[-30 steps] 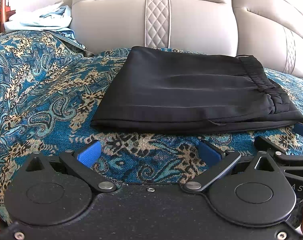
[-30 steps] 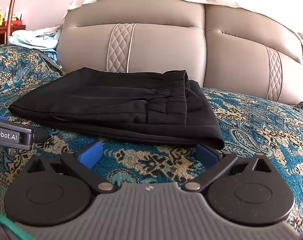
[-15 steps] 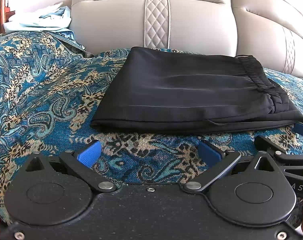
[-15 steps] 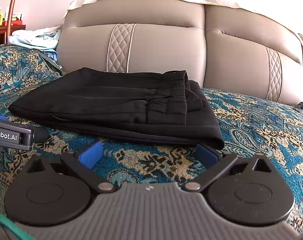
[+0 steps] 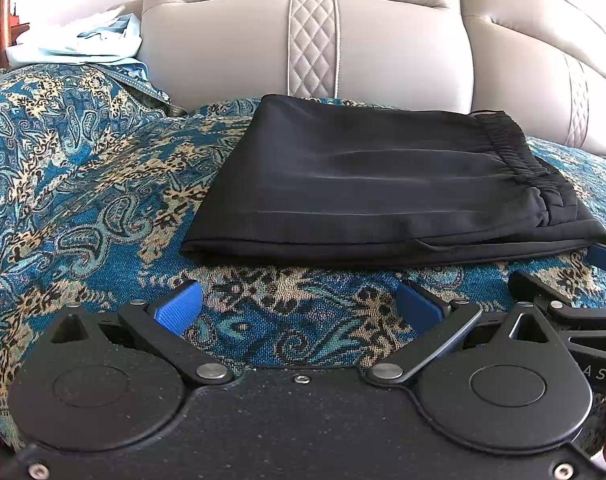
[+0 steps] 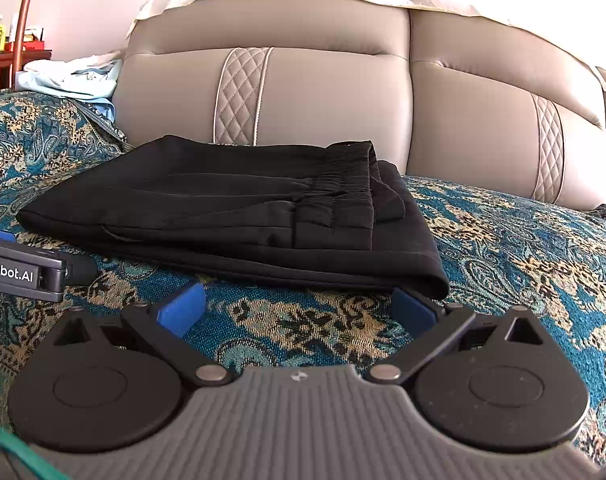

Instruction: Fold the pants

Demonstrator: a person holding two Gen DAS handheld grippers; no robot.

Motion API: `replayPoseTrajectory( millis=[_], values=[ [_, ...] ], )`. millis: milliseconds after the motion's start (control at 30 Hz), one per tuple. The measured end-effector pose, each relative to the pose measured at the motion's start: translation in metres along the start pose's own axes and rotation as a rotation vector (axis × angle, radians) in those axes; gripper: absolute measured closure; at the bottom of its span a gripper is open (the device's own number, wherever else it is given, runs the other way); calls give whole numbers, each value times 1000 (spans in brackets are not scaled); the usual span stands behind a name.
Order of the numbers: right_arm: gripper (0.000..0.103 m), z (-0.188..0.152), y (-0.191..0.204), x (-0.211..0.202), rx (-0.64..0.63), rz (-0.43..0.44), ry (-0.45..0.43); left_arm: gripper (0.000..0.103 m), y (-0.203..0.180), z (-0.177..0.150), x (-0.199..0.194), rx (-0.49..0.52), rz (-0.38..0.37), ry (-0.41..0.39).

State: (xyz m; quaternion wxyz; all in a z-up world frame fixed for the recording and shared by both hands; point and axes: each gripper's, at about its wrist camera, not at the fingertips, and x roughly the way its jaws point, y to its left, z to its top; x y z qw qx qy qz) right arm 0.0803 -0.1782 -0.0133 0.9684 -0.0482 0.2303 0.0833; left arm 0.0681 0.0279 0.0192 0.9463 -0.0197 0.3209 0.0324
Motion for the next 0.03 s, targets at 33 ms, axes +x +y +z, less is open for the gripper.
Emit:
replayPoseTrajectory(
  millis=[33],
  values=[
    [0, 0, 0, 0, 0, 0, 0, 0, 0, 0, 0, 0, 0, 0]
  ],
)
